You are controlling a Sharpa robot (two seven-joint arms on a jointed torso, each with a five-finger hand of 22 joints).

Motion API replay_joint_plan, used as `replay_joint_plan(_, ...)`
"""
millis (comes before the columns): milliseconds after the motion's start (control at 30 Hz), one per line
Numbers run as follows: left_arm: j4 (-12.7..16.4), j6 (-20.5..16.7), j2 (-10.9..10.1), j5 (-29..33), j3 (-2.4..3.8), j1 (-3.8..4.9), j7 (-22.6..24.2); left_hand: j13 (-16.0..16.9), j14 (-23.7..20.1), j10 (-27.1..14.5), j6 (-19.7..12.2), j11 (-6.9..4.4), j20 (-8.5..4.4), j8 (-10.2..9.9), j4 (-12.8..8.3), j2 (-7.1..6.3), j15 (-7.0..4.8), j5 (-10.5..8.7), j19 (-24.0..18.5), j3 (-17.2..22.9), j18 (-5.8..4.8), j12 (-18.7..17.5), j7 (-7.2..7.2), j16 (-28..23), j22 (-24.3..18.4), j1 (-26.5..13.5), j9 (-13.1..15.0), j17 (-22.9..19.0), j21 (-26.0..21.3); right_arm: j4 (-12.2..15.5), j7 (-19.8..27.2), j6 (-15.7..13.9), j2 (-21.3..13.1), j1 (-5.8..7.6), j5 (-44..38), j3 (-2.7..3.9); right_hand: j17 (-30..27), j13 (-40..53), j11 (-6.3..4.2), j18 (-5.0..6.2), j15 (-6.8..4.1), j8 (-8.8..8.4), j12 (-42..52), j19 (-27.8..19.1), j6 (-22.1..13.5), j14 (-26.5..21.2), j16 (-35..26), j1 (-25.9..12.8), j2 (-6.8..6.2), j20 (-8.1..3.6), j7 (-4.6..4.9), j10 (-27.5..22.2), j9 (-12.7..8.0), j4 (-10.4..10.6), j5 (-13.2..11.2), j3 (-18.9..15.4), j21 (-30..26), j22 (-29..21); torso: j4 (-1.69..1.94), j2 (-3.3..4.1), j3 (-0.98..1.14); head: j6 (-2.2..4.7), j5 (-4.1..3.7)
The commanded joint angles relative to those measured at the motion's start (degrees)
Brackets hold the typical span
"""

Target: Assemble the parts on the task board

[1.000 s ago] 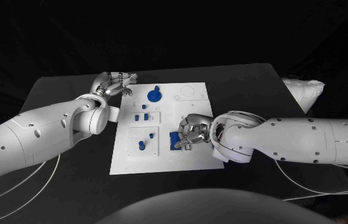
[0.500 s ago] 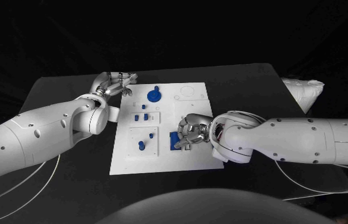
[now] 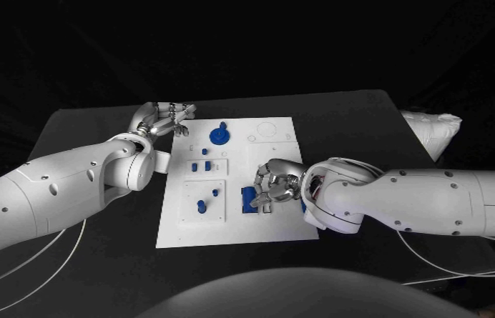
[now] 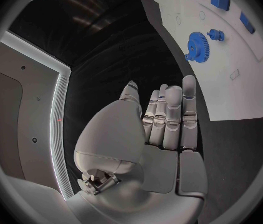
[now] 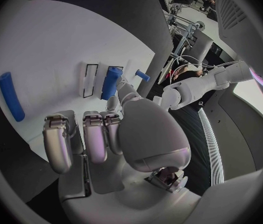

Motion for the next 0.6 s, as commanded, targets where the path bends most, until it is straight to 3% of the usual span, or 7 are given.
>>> replay_joint_plan(33, 0.11, 0.87, 0.1, -0.21, 0.05, 0.04, 0.44, -0.02, -0.35, -0.46, -0.47, 0.0, 0.05, 0.33, -0.04, 0.5, -0.1, 0.33, 0.44, -0.32, 0.59, 0.31, -0.08, -0.33, 0.09, -0.06, 0.09, -0.03, -0.27, 1.11, 7.73, -6.03, -1.21, 0.51, 6.03, 0.0, 15.09, 15.13, -0.34, -0.38, -0.24, -0.48, -0.18, 5.89, 0.17, 6.19, 0.23, -1.92, -0.52, -0.35, -0.07, 5.99, 0.05, 1.09, -0.48, -0.32, 0.26, 15.1, 0.03, 0.0, 0.02, 0.01, 0.01)
replay_joint_plan(200, 0.03, 0.91, 0.13, -0.21, 0.05, 0.04, 0.43, -0.02, -0.38, -0.51, -0.5, 0.0, 0.06, 0.36, -0.02, 0.68, -0.1, 0.37, 0.48, -0.39, 0.59, 0.37, -0.08, -0.34, 0.14, 0.11, 0.09, -0.04, -0.35, 3.11, 13.39, -8.74, -4.15, 2.97, 16.58, 0.01, 15.09, 15.13, -0.26, -0.38, -0.16, -1.52, -0.18, 5.89, -0.31, 6.19, 0.23, -3.73, -0.38, -0.29, 0.02, 5.99, -0.39, 2.78, -0.28, -1.07, 0.26, 15.1, -0.01, 0.0, 0.05, 0.01, 0.03)
replay_joint_plan(333, -0.08, 0.91, 0.24, -0.21, 0.05, 0.04, 0.41, -0.02, -0.38, -0.51, -0.5, 0.0, 0.06, 0.36, -0.02, 0.68, -0.1, 0.37, 0.48, -0.39, 0.59, 0.37, -0.08, -0.34, 0.14, 0.11, 0.09, -0.04, -0.35, 4.55, 14.65, -8.26, -7.16, 5.81, 23.57, 0.0, 15.09, 15.13, -0.13, -0.38, -0.07, -2.95, -0.18, 5.89, -0.69, 6.19, 0.23, -4.59, -0.71, -0.21, 0.17, 5.99, -1.36, 3.65, -0.22, -1.74, 0.26, 15.1, 0.01, -0.05, -0.05, 0.01, 0.02)
replay_joint_plan(533, -0.29, 0.86, 0.47, -0.21, 0.05, 0.04, 0.34, -0.02, -0.38, -0.51, -0.5, 0.0, 0.06, 0.36, -0.02, 0.68, -0.1, 0.37, 0.48, -0.39, 0.59, 0.37, -0.08, -0.34, 0.14, 0.11, 0.09, -0.04, -0.35, 5.89, 10.95, -5.11, -11.01, 8.1, 26.28, -0.01, 15.09, 15.13, -0.09, -0.38, 0.02, -3.99, -0.18, 5.89, -0.35, 6.19, 0.23, -4.63, -0.29, -0.16, 0.2, 5.99, -2.28, 4.09, -0.35, -1.81, 0.26, 15.1, 0.0, -0.06, -0.12, 0.01, -0.11)
replay_joint_plan(600, -0.3, 0.83, 0.53, -0.21, 0.05, 0.04, 0.32, -0.02, -0.38, -0.51, -0.5, 0.0, 0.06, 0.36, -0.02, 0.68, -0.1, 0.37, 0.48, -0.39, 0.59, 0.37, -0.08, -0.34, 0.14, 0.11, 0.09, -0.04, -0.35, 6.22, 7.82, -2.69, -12.32, 8.48, 24.78, -0.01, 15.09, 15.13, 0.02, -0.38, 0.12, -6.22, -0.18, 5.89, 0.75, 6.19, 0.23, -4.56, 0.03, -0.07, 0.26, 5.99, -4.32, 4.5, -0.56, -1.9, 0.26, 15.1, -0.01, -0.03, -0.12, 0.01, -0.05)
